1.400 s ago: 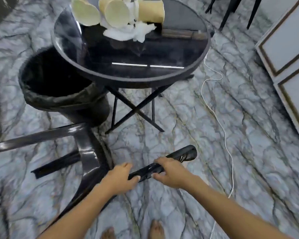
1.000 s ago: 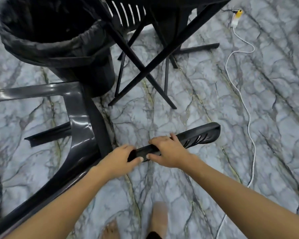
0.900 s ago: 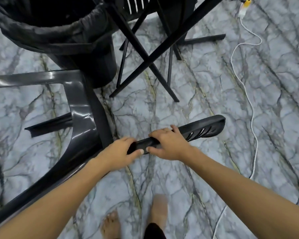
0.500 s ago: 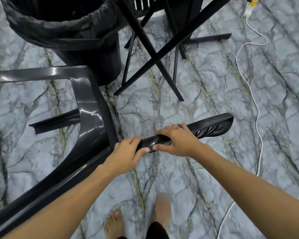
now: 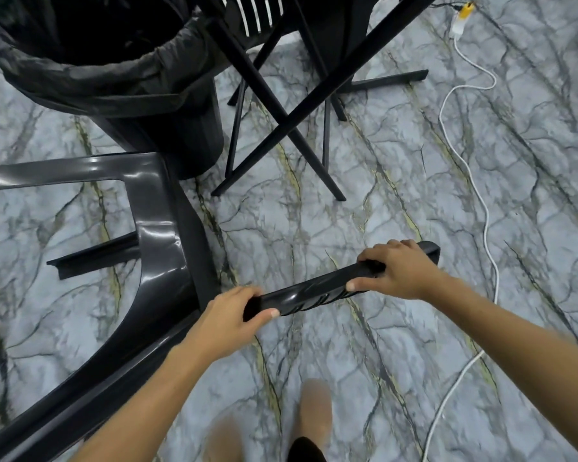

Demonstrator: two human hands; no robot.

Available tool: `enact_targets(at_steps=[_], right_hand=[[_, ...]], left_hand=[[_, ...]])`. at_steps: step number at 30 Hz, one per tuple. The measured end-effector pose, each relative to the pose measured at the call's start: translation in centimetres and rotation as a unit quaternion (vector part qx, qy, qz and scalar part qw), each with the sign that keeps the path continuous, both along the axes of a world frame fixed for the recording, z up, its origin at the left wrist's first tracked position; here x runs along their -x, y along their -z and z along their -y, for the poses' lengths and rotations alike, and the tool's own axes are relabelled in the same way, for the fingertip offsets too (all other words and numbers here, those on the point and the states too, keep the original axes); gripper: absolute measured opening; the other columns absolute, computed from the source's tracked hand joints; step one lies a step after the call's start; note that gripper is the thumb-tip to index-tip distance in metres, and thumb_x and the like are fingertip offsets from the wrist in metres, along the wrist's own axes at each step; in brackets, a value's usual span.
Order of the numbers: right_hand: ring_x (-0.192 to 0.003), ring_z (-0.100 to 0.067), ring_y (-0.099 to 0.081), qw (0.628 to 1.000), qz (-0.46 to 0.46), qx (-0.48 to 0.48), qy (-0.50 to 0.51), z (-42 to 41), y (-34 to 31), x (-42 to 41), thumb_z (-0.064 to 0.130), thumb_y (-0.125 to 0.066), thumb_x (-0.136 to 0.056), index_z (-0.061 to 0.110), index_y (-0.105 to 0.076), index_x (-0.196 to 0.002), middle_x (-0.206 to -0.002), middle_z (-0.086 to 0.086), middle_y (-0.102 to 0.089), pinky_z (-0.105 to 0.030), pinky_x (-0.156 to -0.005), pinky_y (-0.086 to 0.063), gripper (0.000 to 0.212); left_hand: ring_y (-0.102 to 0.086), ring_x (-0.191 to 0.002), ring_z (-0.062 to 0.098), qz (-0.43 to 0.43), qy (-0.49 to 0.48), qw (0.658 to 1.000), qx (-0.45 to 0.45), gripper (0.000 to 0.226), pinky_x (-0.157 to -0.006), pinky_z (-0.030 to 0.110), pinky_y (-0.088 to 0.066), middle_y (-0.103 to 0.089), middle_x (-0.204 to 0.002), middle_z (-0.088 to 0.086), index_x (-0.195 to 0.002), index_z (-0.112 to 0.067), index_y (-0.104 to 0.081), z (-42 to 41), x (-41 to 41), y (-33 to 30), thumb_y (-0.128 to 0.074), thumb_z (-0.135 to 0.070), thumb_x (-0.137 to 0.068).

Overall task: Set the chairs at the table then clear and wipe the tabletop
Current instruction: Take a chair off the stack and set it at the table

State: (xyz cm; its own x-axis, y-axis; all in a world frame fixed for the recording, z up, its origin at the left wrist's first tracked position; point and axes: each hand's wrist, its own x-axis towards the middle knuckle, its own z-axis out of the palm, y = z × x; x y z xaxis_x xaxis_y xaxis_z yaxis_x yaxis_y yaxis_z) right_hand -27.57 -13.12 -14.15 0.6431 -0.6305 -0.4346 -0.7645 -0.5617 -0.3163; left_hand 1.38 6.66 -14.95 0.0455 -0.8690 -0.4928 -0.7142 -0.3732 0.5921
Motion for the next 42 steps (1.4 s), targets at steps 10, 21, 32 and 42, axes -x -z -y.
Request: enact_targets(at_steps=[10,21,32,42], right_hand=[[-0.087,-0.009,-0.048,0.999,0.036,0.008,0.015,-2.0,-0.3,-0.2,0.097,-0.033,-0.066,0.03,-0.065,-0.1,-0.083,0.019,-0.053,-0.038,-0.091,-0.03,0.082],[-0.096,-0.015,-0.055,0.991,0.028,0.109,-0.077,-2.5,-14.1,-5.8,0.094,-0.012,-0.07,0.029,-0.065,-0.108,-0.097,0.01,-0.063,-0.036,-0.089,-0.03,0.092],[-0.069,-0.011,-0.061,0.977,0.199,0.003,0.078,-0.9,-29.7,-7.1,0.087,-0.056,-0.068,0.03,-0.061,-0.088,-0.073,0.005,-0.065,-0.045,-0.065,-0.051,0.06],[-0.064,-0.015,-0.057,0.975,0.219,0.036,-0.024,-5.1,-39.5,-17.9,0.069,-0.059,-0.083,0.02,-0.059,-0.087,-0.074,0.001,-0.061,-0.041,-0.06,-0.051,0.049]], left_hand=[[-0.061,-0.063,0.017,-0.083,0.085,0.992,-0.043,0.032,-0.054,0.029,-0.041,-0.066,-0.075,0.0,-0.106,-0.032,-0.062,5.7,5.2,-0.7,-0.052,-0.059,-0.093],[-0.065,-0.085,0.008,-0.113,-0.043,0.988,0.091,0.025,-0.075,0.033,-0.054,-0.07,-0.093,-0.011,-0.118,-0.036,-0.063,2.1,1.8,-11.2,-0.056,-0.046,-0.096],[-0.068,-0.101,0.003,-0.132,-0.121,0.975,0.134,0.023,-0.086,0.02,-0.053,-0.072,-0.108,-0.021,-0.117,-0.037,-0.065,-3.2,-5.5,-23.7,-0.059,-0.032,-0.095],[-0.064,-0.103,-0.005,-0.075,-0.045,0.986,0.145,0.04,-0.089,0.025,-0.052,-0.07,-0.111,-0.02,-0.127,-0.04,-0.058,-2.9,-11.6,-34.6,-0.045,-0.058,-0.094]])
